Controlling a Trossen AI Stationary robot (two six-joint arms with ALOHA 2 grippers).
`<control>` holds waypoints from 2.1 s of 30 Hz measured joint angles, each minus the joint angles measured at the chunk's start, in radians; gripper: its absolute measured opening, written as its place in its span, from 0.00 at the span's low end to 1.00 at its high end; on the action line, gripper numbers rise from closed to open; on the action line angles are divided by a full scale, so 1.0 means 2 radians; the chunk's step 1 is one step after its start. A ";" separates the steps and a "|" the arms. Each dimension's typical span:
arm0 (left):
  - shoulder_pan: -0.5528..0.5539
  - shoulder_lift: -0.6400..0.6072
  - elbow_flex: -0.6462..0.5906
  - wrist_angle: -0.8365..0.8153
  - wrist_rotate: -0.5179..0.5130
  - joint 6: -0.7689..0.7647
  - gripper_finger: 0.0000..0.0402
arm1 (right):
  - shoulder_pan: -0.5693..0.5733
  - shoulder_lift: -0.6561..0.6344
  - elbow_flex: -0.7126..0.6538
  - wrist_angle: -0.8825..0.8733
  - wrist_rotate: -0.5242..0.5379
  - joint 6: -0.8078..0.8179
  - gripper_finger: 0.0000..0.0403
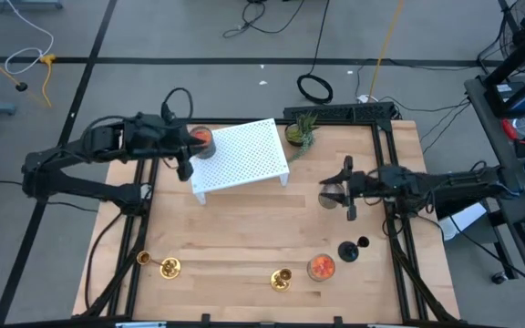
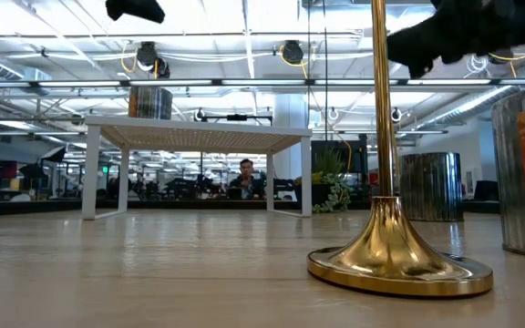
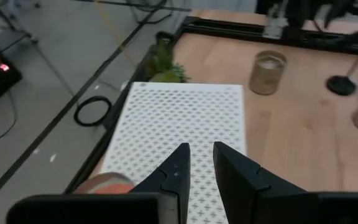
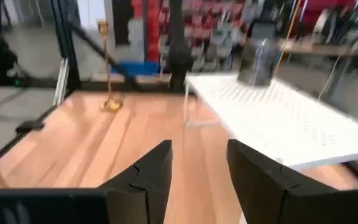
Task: Pick & Place candle stick holders
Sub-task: Put the brown scented candle on the shelf
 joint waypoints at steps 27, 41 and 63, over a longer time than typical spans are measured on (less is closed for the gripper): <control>-0.095 0.024 0.000 -0.007 -0.044 0.008 0.19 | 0.015 0.155 0.131 -0.423 0.054 0.095 0.37; -0.094 0.024 0.000 -0.007 -0.044 0.006 0.19 | 0.016 0.188 0.114 -0.408 0.052 0.094 0.32; -0.094 0.024 0.000 -0.007 -0.044 -0.004 0.19 | 0.017 0.184 0.147 -0.343 -0.024 0.077 0.01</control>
